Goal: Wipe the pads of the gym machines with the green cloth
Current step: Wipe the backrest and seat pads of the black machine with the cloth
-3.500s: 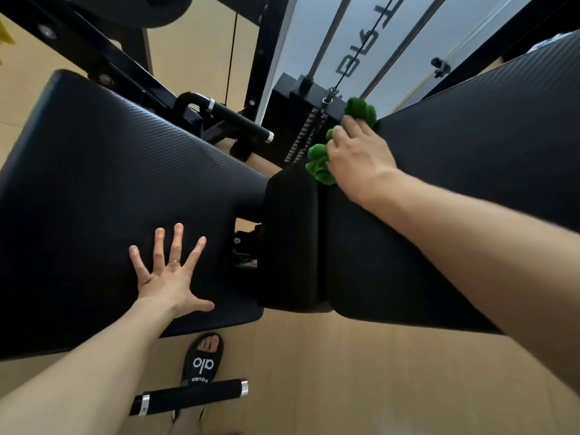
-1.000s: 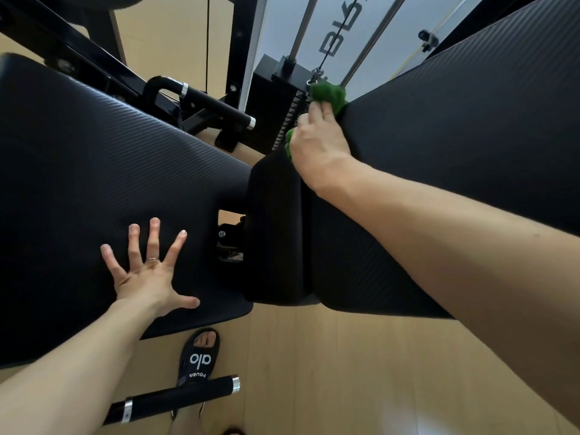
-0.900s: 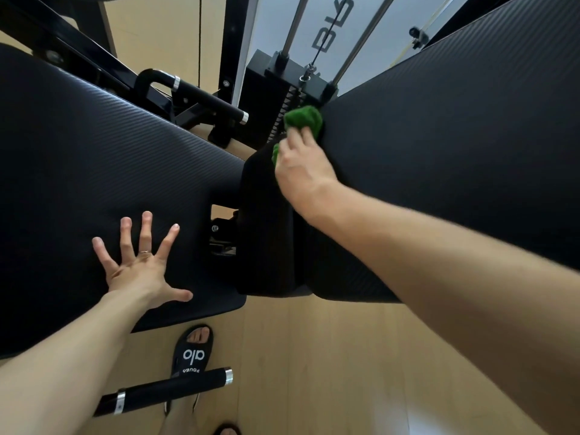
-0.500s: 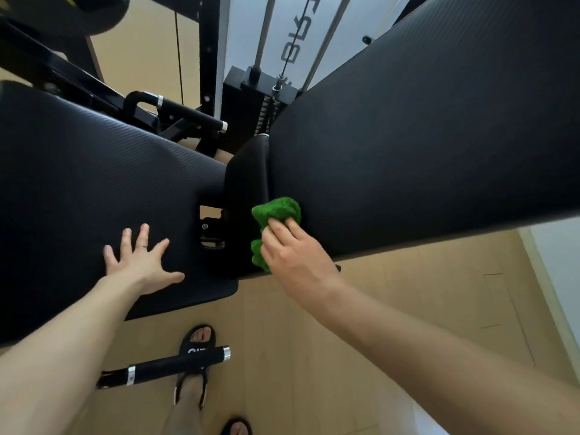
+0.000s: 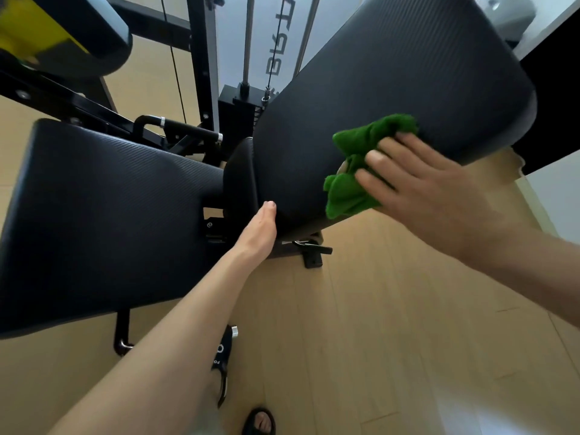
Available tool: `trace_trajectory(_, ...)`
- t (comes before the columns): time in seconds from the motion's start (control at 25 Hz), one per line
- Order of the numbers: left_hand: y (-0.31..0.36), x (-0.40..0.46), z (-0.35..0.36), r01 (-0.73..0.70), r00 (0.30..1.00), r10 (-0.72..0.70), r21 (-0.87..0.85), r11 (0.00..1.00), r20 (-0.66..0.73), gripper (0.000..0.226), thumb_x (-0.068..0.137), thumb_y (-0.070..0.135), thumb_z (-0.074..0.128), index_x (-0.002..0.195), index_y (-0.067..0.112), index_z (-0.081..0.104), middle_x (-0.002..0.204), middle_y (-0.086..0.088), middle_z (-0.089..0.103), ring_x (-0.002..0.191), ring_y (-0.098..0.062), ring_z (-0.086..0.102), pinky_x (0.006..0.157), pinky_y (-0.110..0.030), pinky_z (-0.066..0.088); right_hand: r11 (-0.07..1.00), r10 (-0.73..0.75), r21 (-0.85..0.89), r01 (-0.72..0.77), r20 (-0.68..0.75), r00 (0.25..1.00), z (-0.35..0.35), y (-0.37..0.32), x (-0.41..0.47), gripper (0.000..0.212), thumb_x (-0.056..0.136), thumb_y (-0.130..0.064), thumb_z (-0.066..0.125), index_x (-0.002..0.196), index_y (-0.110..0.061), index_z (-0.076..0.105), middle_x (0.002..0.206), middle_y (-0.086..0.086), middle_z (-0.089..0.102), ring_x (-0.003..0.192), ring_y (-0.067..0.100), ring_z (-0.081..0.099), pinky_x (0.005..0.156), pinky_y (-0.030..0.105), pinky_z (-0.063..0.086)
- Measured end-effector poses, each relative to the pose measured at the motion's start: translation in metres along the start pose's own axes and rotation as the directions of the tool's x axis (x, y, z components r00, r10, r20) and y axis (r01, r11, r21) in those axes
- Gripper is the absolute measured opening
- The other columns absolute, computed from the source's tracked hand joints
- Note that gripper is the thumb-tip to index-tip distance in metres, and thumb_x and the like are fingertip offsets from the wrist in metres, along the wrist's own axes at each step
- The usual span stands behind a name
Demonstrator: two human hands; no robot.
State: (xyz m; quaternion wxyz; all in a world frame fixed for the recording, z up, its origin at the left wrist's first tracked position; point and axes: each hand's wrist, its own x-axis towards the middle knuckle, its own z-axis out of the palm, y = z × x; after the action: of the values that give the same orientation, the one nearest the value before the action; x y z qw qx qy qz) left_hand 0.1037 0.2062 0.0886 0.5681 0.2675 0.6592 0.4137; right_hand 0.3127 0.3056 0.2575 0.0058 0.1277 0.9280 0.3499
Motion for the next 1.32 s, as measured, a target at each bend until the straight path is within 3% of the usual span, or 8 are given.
trace_trajectory(0.24,-0.016,0.009,-0.001,0.054,0.998,-0.057,-0.079,0.995,-0.031,0.053,0.107,0.049,0.014,0.158,0.036,0.019,0.168,0.007,0.012,0.154,-0.017,0.013,0.124,-0.038,0.004,0.988,-0.079,-0.123,0.09,0.093,0.993,0.031,-0.046,0.034,0.048,0.107,-0.029,0.037,0.136,0.009,0.045,0.137,0.03,0.048,0.132,0.047,0.041,0.119,0.054,0.023)
trace_trajectory(0.48,-0.02,0.017,-0.029,0.102,0.994,-0.094,-0.214,0.971,0.047,0.061,0.105,0.053,0.003,0.152,0.036,0.038,0.159,0.001,0.039,0.139,-0.017,0.043,0.123,-0.049,0.012,0.973,-0.216,-0.039,0.229,0.207,0.954,0.072,-0.119,0.081,0.056,0.106,-0.033,0.031,0.139,0.01,0.046,0.142,0.031,0.046,0.135,0.047,0.04,0.119,0.053,0.024)
trace_trajectory(0.64,-0.02,0.014,-0.042,0.107,0.993,-0.095,-0.227,0.968,0.064,0.062,0.102,0.061,0.005,0.155,0.041,0.029,0.156,-0.002,0.042,0.142,-0.02,0.042,0.123,-0.048,0.019,0.97,-0.236,0.009,0.243,0.279,0.931,0.072,-0.139,0.098,0.056,0.105,-0.034,0.032,0.141,0.008,0.045,0.145,0.03,0.045,0.138,0.046,0.036,0.12,0.052,0.021)
trace_trajectory(0.88,-0.007,-0.008,-0.062,0.137,0.99,-0.134,-0.069,0.988,0.037,0.062,0.102,0.061,0.005,0.156,0.038,0.025,0.161,-0.005,0.034,0.146,-0.025,0.035,0.122,-0.048,0.018,0.993,-0.087,0.101,0.069,0.193,0.977,0.027,-0.053,0.087,0.031,0.093,-0.006,0.044,0.11,0.003,0.068,0.114,0.025,0.063,0.119,0.044,0.054,0.111,0.052,0.036)
trace_trajectory(1.04,-0.007,-0.009,-0.062,0.186,0.981,-0.185,-0.019,0.982,0.058,0.062,0.103,0.058,0.006,0.158,0.033,0.02,0.164,-0.005,0.028,0.151,-0.024,0.025,0.125,-0.049,0.01,0.999,0.035,0.013,-0.041,0.31,0.95,0.021,-0.034,0.082,0.03,0.097,-0.014,0.054,0.115,0.006,0.066,0.123,0.028,0.06,0.126,0.047,0.048,0.115,0.053,0.028)
trace_trajectory(1.12,-0.009,-0.001,-0.061,0.195,0.978,-0.191,-0.036,0.98,0.088,0.062,0.104,0.057,0.006,0.159,0.032,0.02,0.165,-0.004,0.026,0.153,-0.022,0.021,0.124,-0.045,0.008,0.99,-0.077,0.137,0.03,0.357,0.931,0.035,-0.077,0.097,0.037,0.095,-0.015,0.055,0.126,0.005,0.064,0.136,0.027,0.056,0.134,0.044,0.045,0.116,0.051,0.028)
trace_trajectory(1.2,-0.015,0.013,-0.069,0.204,0.976,-0.198,-0.06,0.977,0.094,0.061,0.105,0.054,0.007,0.159,0.028,0.021,0.165,-0.004,0.026,0.153,-0.02,0.02,0.122,-0.039,0.007,0.948,-0.246,0.295,0.118,0.449,0.859,0.063,-0.125,0.119,0.042,0.1,-0.016,0.044,0.136,0.002,0.056,0.145,0.022,0.049,0.14,0.039,0.036,0.12,0.046,0.02)
trace_trajectory(1.32,-0.037,0.034,-0.106,0.218,0.975,-0.217,-0.019,0.976,0.041,0.063,0.103,0.059,0.012,0.157,0.03,0.027,0.164,-0.001,0.027,0.152,-0.016,0.021,0.115,-0.027,0.009,0.896,-0.408,0.365,0.251,0.458,0.79,0.09,-0.16,0.153,0.037,0.103,-0.021,0.04,0.131,-0.006,0.059,0.136,0.011,0.055,0.132,0.032,0.042,0.117,0.041,0.023)
